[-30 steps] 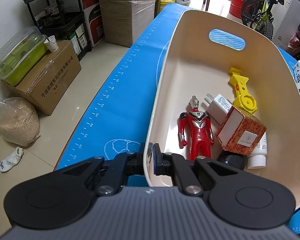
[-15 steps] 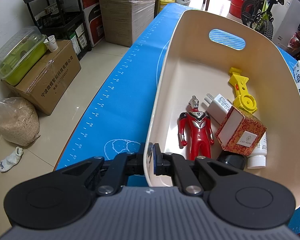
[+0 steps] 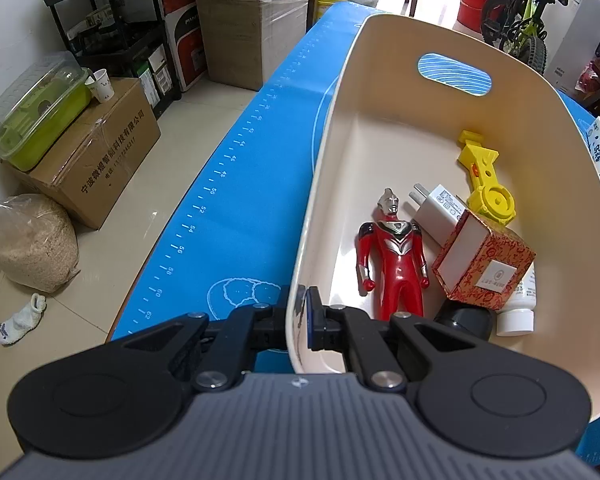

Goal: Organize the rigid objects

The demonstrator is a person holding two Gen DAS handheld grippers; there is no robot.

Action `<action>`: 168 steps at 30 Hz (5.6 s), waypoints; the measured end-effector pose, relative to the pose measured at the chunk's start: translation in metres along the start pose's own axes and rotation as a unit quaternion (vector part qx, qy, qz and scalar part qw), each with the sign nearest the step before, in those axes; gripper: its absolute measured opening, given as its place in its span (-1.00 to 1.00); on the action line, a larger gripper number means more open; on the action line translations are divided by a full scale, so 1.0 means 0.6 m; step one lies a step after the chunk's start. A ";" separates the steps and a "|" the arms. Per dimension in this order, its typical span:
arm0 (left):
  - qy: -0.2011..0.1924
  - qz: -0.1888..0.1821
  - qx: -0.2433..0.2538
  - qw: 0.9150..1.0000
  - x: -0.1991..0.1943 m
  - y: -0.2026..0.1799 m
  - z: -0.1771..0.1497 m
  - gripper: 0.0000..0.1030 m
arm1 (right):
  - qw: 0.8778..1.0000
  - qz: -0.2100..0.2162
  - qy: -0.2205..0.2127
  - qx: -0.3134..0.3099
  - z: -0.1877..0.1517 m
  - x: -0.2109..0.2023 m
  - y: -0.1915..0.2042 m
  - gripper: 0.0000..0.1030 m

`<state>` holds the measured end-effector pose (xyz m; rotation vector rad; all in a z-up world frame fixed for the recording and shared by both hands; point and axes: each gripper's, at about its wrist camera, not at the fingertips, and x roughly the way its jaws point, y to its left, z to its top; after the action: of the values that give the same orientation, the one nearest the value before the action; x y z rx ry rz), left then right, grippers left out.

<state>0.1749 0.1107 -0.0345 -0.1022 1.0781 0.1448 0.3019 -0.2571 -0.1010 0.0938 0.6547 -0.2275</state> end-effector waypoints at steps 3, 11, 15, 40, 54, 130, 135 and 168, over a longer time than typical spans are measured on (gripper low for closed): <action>0.000 0.000 0.000 1.000 0.000 0.000 0.000 -0.84 | 1.000 0.002 0.007 -0.010 -0.001 0.007 0.009 -0.38; 0.000 -0.001 -0.002 1.000 0.000 0.001 0.000 -0.84 | 1.000 0.014 -0.013 -0.013 0.001 -0.029 0.008 -0.66; 0.000 0.000 -0.001 1.000 0.000 0.002 0.001 -0.84 | 0.999 0.021 -0.029 -0.033 0.005 -0.065 0.022 -0.67; 0.000 -0.009 -0.012 1.000 0.001 0.006 0.001 -0.86 | 0.976 0.158 -0.049 -0.141 0.022 -0.313 0.245 -0.66; -0.004 -0.005 -0.010 1.000 -0.001 0.005 0.000 -0.85 | 0.946 0.189 0.070 -0.255 -0.054 -0.315 0.351 -0.61; -0.171 -0.049 0.146 0.973 -0.261 -0.138 -0.294 0.40 | 0.991 0.111 -0.034 -0.067 -0.240 -0.689 -0.006 0.94; -0.174 -0.051 0.152 0.972 -0.253 -0.140 -0.299 0.40 | 0.992 0.107 -0.035 -0.061 -0.240 -0.684 -0.009 0.94; -0.181 -0.059 0.133 0.973 -0.251 -0.129 -0.297 0.40 | 0.992 0.108 -0.032 -0.057 -0.242 -0.676 -0.011 0.93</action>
<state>-0.0371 -0.0031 0.0157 0.0991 0.7159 -0.0874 -0.0979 -0.1675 0.0330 0.0466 0.5881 0.0151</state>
